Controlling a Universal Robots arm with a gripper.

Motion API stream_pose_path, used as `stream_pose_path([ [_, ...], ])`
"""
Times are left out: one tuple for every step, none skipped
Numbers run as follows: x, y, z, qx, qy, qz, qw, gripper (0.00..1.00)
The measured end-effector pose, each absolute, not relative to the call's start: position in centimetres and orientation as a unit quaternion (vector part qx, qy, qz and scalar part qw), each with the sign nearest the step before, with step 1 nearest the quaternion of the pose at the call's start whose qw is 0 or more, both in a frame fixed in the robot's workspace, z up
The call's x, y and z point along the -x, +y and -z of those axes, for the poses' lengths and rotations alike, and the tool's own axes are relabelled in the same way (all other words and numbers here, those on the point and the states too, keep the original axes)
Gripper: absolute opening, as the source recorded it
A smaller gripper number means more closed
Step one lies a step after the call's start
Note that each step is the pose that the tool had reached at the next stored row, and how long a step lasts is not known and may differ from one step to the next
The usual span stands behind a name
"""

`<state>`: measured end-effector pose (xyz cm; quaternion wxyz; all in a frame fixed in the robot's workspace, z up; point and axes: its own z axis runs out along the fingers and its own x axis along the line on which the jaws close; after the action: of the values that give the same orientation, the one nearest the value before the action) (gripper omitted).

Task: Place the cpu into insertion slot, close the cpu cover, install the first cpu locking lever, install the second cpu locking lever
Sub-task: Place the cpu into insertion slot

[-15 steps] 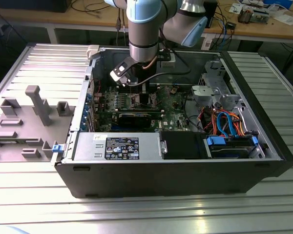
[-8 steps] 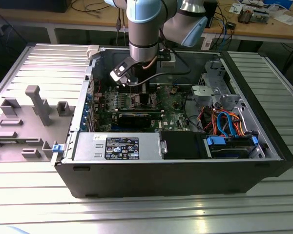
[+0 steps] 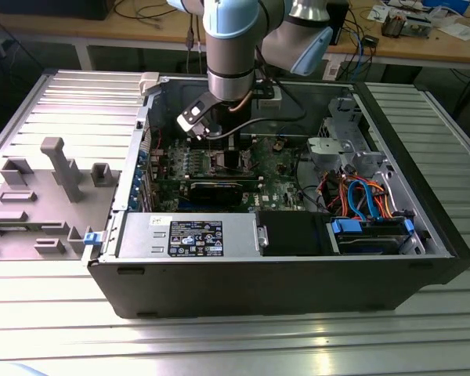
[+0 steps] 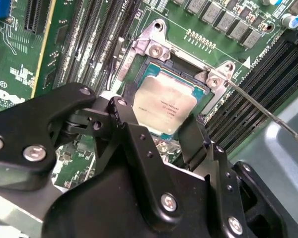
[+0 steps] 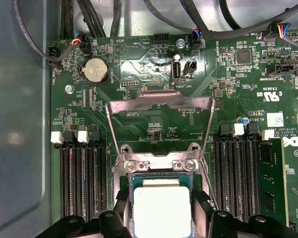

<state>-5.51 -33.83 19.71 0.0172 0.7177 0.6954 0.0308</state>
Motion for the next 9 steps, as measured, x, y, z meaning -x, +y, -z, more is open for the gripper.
stream_pose_path([
  [5.5, -33.8, -19.9, -0.718, 0.695, -0.031, 0.017, 0.61],
  [5.5, -33.8, -20.2, -0.718, 0.695, -0.03, 0.017, 0.61],
  [5.5, -33.8, -20.4, -0.718, 0.696, -0.029, 0.015, 0.61],
  [5.5, -33.8, -20.6, -0.718, 0.696, -0.028, 0.015, 0.61],
  [5.5, -33.8, -21.0, -0.718, 0.696, -0.026, 0.012, 0.61],
  [5.4, -33.8, -21.3, -0.718, 0.696, -0.024, 0.01, 0.61],
  [5.4, -33.8, -21.4, -0.718, 0.696, -0.022, 0.009, 0.61],
  [5.4, -33.8, -21.5, -0.718, 0.696, -0.021, 0.008, 0.6],
  [5.4, -33.8, -21.6, -0.718, 0.696, -0.02, 0.007, 0.53],
])
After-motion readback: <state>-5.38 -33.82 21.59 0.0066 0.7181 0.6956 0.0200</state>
